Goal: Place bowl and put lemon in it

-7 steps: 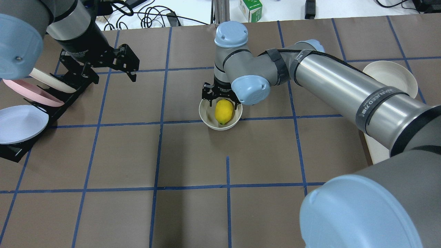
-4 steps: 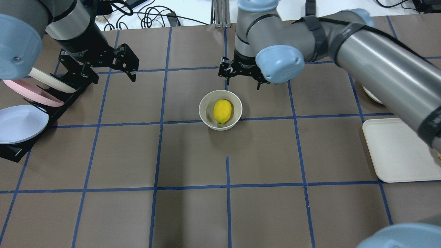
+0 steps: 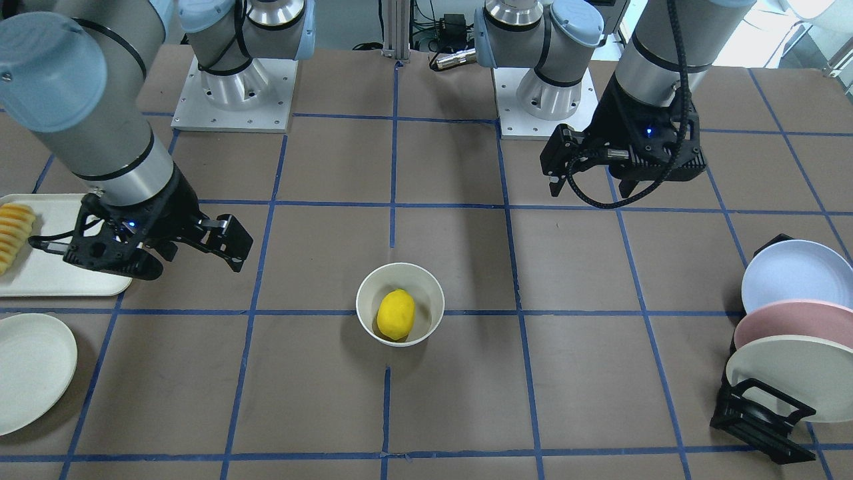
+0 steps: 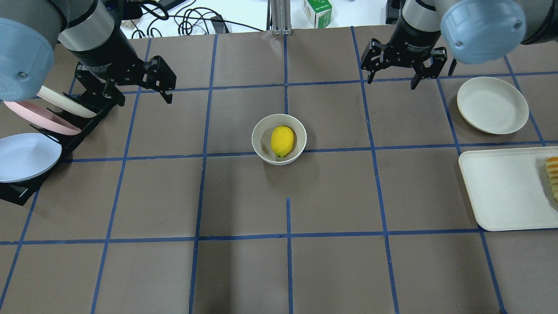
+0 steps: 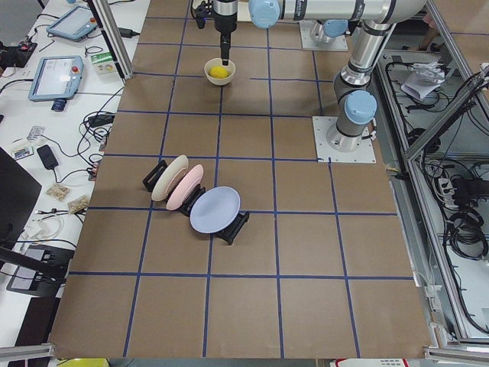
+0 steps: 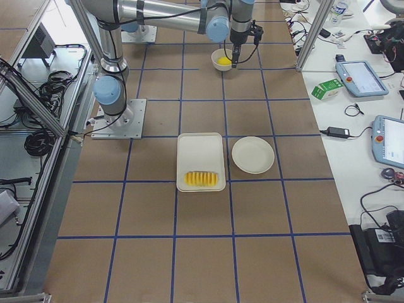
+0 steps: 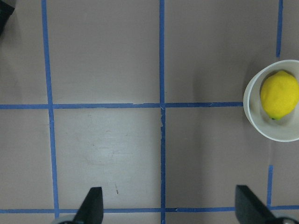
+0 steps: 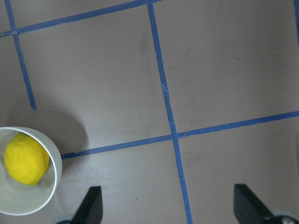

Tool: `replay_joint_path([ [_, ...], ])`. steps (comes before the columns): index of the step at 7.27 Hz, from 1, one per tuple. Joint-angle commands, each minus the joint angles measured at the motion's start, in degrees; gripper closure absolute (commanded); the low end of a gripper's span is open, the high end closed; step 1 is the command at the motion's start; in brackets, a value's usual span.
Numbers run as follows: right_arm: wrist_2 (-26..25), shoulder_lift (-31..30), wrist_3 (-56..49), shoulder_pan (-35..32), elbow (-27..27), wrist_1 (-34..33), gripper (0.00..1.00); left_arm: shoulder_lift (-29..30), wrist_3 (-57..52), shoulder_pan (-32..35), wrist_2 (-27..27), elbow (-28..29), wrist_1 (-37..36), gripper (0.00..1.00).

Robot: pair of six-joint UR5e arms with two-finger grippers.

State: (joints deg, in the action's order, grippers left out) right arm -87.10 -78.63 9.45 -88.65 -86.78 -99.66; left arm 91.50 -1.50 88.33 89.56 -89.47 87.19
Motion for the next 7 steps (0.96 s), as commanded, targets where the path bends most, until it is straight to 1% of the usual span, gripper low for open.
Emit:
replay_joint_path([
  [1,-0.18,-1.53,-0.75,1.28,-0.06,0.95,0.0,-0.26,0.0,0.0,0.09,0.09,0.26,0.0],
  [2,-3.14,-2.05,-0.66,1.2,-0.06,3.13,0.0,-0.44,0.0,0.0,0.09,0.0,0.35,0.0],
  [3,-3.25,-3.36,-0.48,0.93,-0.06,3.15,0.0,-0.53,0.0,0.0,0.09,0.09,0.35,0.0],
  [4,-3.17,-5.98,-0.13,0.24,-0.49,3.85,0.0,-0.53,0.0,0.0,0.09,0.09,0.35,0.0],
  [6,-2.64,-12.05,-0.13,0.05,-3.3,5.87,0.0,-0.35,0.09,0.0,-0.09,0.0,0.26,0.0],
  [7,-2.64,-12.6,-0.48,0.05,-3.57,5.88,0.0,-0.35,0.0,0.0,-0.09,0.0,0.26,0.0],
])
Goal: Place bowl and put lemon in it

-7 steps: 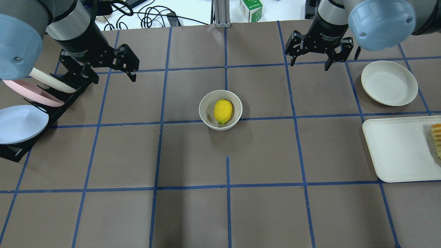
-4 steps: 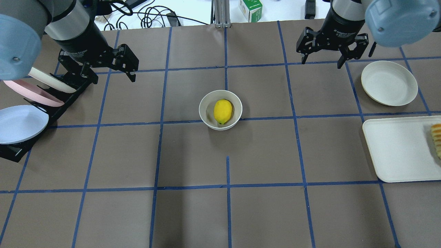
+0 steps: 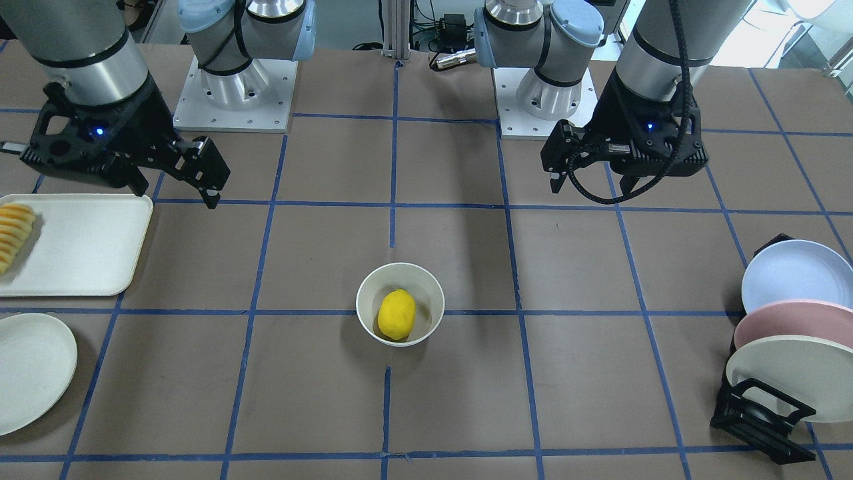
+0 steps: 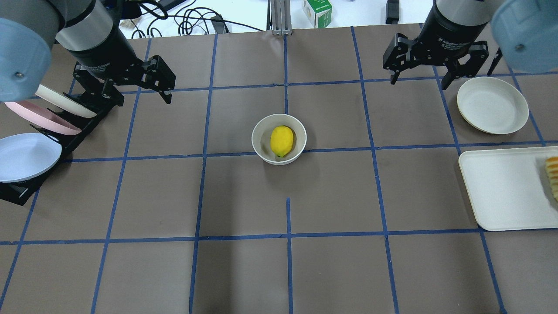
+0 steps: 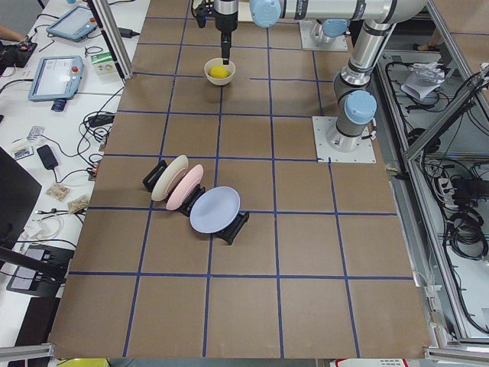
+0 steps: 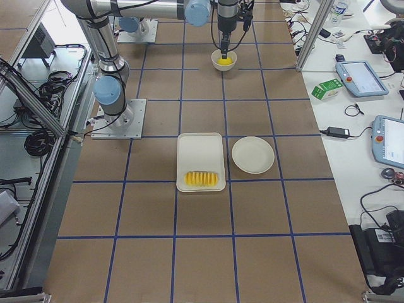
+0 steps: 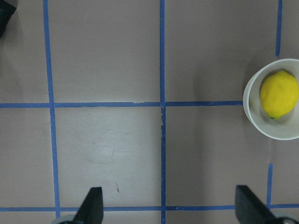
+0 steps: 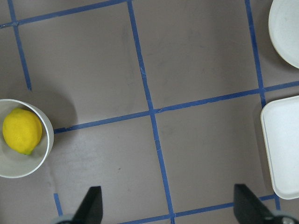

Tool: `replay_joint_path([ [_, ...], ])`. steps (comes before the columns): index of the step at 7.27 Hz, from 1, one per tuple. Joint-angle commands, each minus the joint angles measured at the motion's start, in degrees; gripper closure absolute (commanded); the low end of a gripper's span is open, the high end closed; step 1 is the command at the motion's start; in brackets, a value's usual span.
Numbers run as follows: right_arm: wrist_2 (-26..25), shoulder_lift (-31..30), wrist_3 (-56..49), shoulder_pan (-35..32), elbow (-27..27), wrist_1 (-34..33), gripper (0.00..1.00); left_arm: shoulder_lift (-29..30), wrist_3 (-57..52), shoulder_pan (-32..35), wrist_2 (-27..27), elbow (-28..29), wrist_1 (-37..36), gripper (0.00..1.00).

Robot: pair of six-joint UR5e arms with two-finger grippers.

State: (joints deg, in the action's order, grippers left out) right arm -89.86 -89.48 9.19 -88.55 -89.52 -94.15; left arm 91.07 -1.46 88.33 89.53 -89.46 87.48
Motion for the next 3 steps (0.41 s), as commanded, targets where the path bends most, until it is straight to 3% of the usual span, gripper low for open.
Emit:
replay_joint_path([
  [1,-0.22,-1.57,-0.05,-0.05,-0.91,0.46,0.0,-0.02,-0.04,0.0,0.03,-0.01,-0.03,0.0],
  [3,0.04,-1.4,-0.05,-0.05,-1.09,0.46,0.0,-0.02,0.05,0.0,0.03,0.08,-0.03,0.0],
])
